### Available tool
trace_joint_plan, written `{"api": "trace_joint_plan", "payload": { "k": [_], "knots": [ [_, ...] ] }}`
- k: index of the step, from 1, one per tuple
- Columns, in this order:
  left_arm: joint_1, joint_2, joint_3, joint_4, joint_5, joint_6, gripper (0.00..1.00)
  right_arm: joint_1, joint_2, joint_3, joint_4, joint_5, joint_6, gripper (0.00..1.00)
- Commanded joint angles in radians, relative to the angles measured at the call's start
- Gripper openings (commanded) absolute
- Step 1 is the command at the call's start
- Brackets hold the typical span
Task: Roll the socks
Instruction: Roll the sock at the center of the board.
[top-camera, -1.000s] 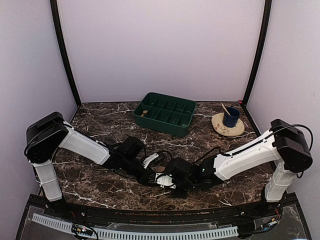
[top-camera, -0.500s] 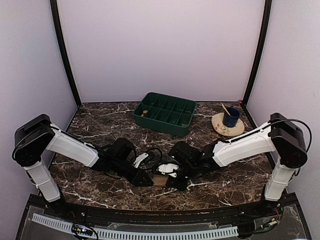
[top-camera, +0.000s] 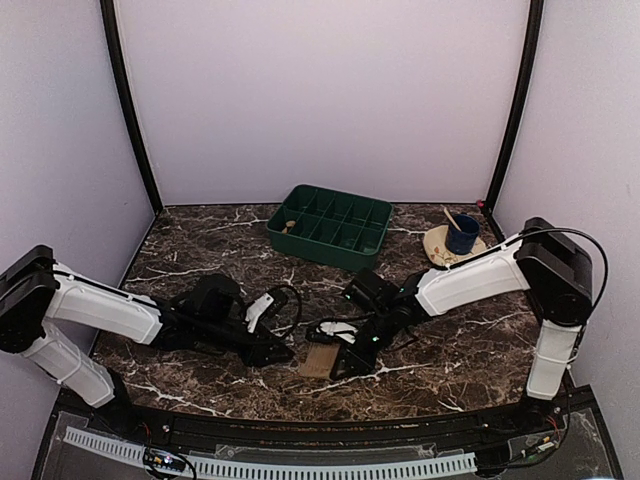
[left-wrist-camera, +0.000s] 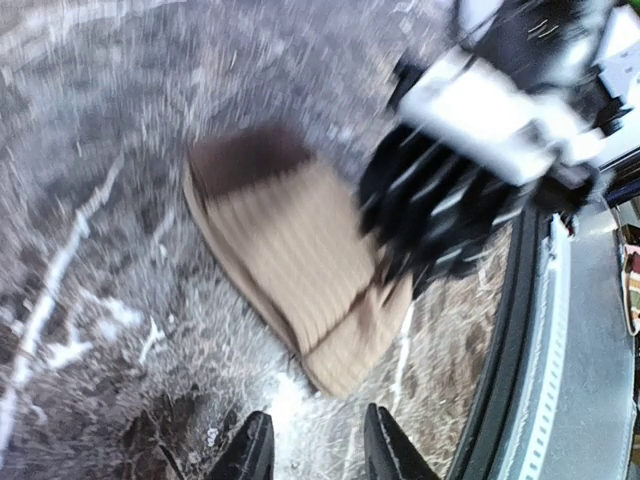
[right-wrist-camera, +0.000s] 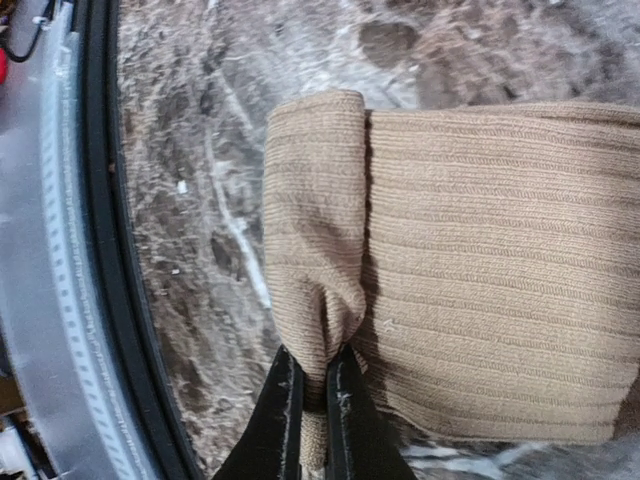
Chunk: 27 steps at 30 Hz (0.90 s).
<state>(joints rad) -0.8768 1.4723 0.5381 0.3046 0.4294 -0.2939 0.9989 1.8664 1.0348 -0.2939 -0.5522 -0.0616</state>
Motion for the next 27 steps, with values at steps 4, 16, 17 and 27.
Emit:
{"api": "trace_joint_plan", "payload": {
  "k": [4, 16, 17, 27],
  "knots": [
    [-0.011, -0.095, -0.025, 0.035, -0.003, 0.078, 0.35, -0.009, 0.071, -0.011, -0.039, -0.238, 0.098, 0.03],
    [-0.173, -0.091, -0.009, -0.005, -0.062, 0.153, 0.33, -0.025, 0.097, -0.064, 0.139, -0.426, 0.337, 0.04],
    [-0.184, -0.086, -0.006, -0.009, -0.059, 0.161, 0.33, -0.026, 0.102, -0.065, 0.142, -0.433, 0.344, 0.04],
    [-0.285, -0.005, 0.063, -0.084, -0.075, 0.267, 0.33, -0.037, 0.135, -0.064, 0.124, -0.436, 0.345, 0.04]
  ]
}}
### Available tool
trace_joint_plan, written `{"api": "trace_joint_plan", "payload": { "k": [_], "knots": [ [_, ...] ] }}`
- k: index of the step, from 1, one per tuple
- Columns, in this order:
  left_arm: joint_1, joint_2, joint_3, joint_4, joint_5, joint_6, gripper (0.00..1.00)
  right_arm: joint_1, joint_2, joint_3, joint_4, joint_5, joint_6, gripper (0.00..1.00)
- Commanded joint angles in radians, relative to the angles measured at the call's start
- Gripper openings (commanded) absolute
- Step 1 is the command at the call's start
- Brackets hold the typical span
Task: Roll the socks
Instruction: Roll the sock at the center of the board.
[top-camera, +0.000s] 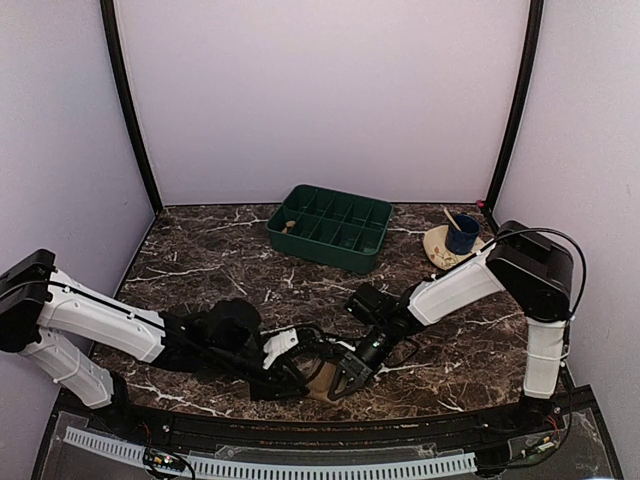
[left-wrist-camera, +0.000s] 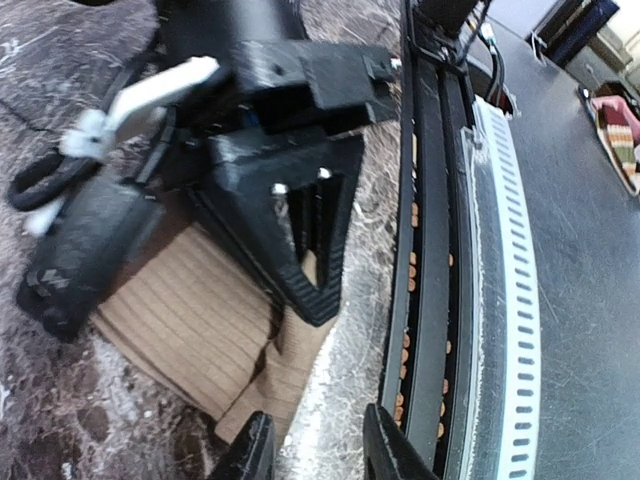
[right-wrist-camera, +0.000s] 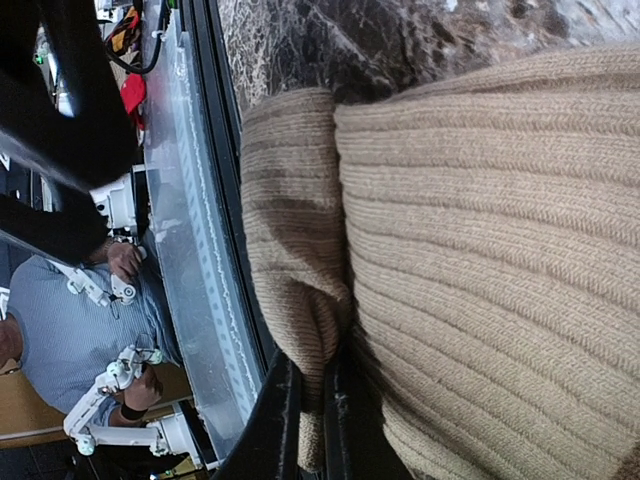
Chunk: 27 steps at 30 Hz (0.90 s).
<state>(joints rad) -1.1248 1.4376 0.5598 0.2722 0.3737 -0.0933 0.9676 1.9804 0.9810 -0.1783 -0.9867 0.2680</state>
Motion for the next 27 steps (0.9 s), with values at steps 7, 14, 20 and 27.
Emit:
{"api": "trace_joint_plan", "payload": {
  "k": [7, 14, 20, 27],
  "knots": [
    [-0.120, 0.119, 0.119, -0.119, -0.144, 0.147, 0.33, -0.009, 0.018, -0.009, -0.004, 0.002, 0.007, 0.04],
    [-0.137, 0.148, 0.152, -0.134, -0.222, 0.198, 0.33, -0.010, 0.022, -0.001, -0.032, 0.006, -0.016, 0.03],
    [-0.139, 0.185, 0.190, -0.150, -0.229, 0.237, 0.31, -0.010, 0.026, 0.010, -0.062, 0.013, -0.040, 0.03],
    [-0.141, 0.222, 0.204, -0.168, -0.207, 0.240, 0.20, -0.010, 0.026, 0.013, -0.070, 0.008, -0.048, 0.03]
  ]
}}
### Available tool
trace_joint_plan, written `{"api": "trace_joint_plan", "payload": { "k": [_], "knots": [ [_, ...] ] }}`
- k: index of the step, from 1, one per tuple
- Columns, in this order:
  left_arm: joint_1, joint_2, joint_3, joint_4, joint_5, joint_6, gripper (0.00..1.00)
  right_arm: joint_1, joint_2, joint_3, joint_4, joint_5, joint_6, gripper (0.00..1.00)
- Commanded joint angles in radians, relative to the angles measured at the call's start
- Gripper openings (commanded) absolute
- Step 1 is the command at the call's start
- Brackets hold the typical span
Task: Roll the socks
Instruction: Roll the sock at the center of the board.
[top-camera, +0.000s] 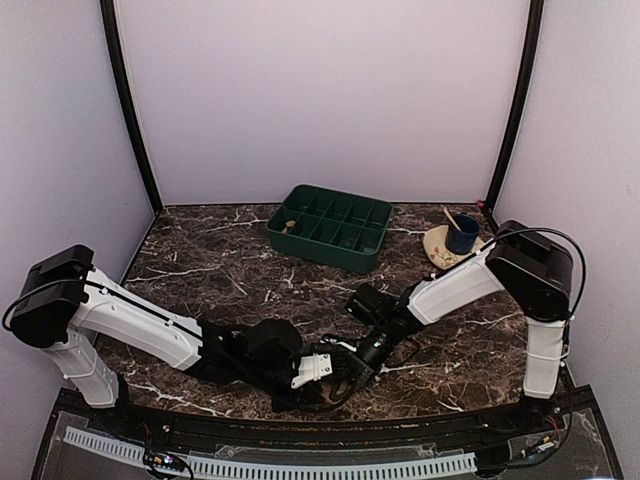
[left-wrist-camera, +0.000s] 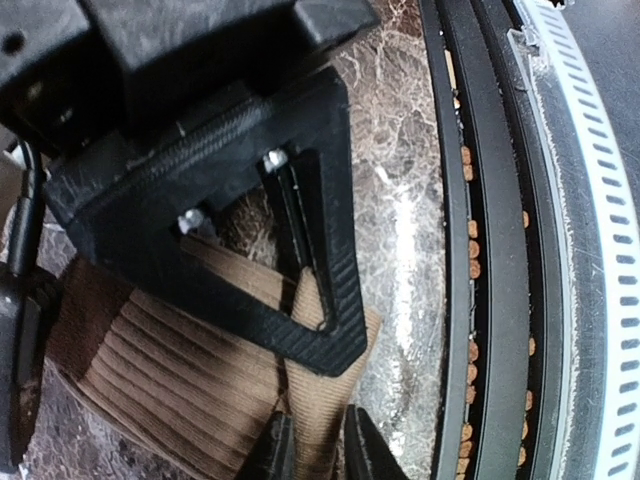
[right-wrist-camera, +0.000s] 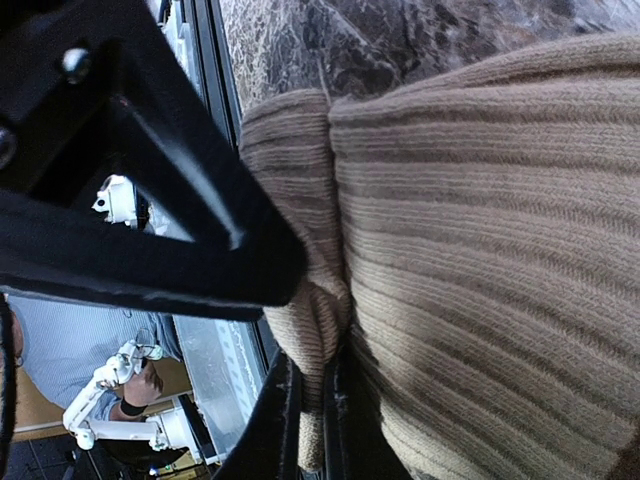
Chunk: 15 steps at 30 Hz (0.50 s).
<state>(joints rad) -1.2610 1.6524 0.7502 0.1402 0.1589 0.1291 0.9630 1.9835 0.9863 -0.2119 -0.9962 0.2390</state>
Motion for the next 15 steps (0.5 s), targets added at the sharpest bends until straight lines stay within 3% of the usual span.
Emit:
{"api": "trace_joint_plan", "payload": {
  "k": [1, 8, 15],
  "knots": [
    [-0.004, 0.011, 0.015, -0.036, 0.011, 0.017, 0.18, -0.006, 0.025, 0.008, -0.039, 0.018, -0.020, 0.03],
    [-0.004, 0.057, 0.052, -0.067, 0.015, 0.015, 0.06, -0.006, 0.026, 0.017, -0.055, 0.020, -0.027, 0.03],
    [-0.004, 0.084, 0.056, -0.074, 0.020, 0.003, 0.00, -0.006, 0.028, 0.017, -0.063, 0.036, -0.024, 0.04]
  ]
}}
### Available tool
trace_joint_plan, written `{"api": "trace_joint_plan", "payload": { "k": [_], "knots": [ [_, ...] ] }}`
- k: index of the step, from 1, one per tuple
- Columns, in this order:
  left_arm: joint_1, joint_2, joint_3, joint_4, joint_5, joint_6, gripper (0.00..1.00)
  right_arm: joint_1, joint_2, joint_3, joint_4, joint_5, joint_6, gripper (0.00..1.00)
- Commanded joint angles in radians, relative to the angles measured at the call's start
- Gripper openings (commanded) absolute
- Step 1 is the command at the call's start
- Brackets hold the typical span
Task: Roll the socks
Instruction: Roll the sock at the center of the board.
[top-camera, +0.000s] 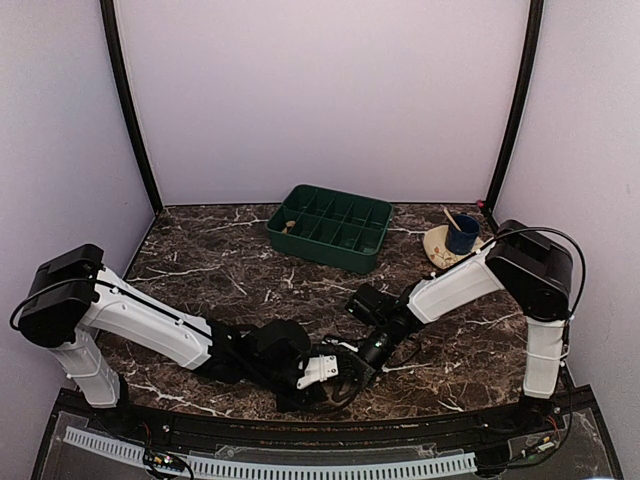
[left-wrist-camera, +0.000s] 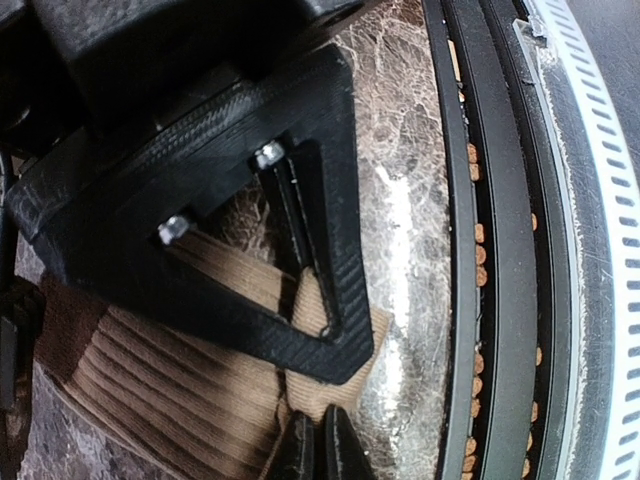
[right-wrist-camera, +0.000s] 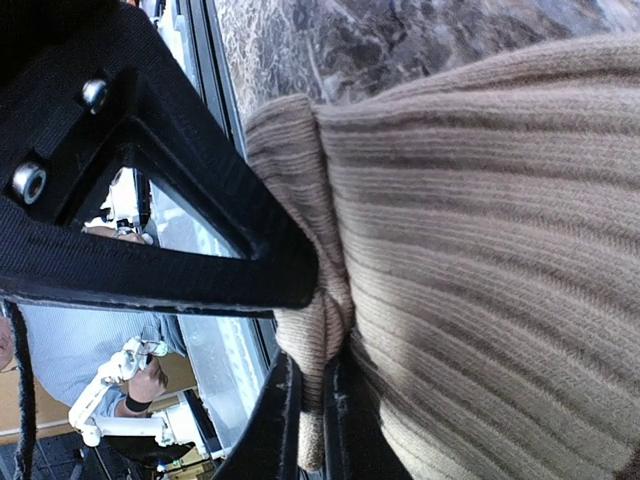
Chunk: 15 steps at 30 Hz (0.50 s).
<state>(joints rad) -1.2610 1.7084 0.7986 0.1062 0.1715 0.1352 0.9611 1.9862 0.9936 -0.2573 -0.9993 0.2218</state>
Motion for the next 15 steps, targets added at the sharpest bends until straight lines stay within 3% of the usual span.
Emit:
{"api": "trace_joint_plan", "payload": {
  "k": [1, 9, 15],
  "knots": [
    [-0.003, 0.031, 0.007, -0.040, 0.008, -0.006, 0.00, -0.004, 0.025, 0.011, -0.020, 0.045, -0.007, 0.04],
    [-0.002, 0.081, 0.017, -0.069, 0.009, -0.034, 0.00, -0.028, -0.006, -0.014, -0.012, 0.105, 0.016, 0.20],
    [0.013, 0.105, 0.029, -0.093, 0.016, -0.054, 0.00, -0.058, -0.052, -0.050, 0.011, 0.134, 0.037, 0.26]
  ]
}}
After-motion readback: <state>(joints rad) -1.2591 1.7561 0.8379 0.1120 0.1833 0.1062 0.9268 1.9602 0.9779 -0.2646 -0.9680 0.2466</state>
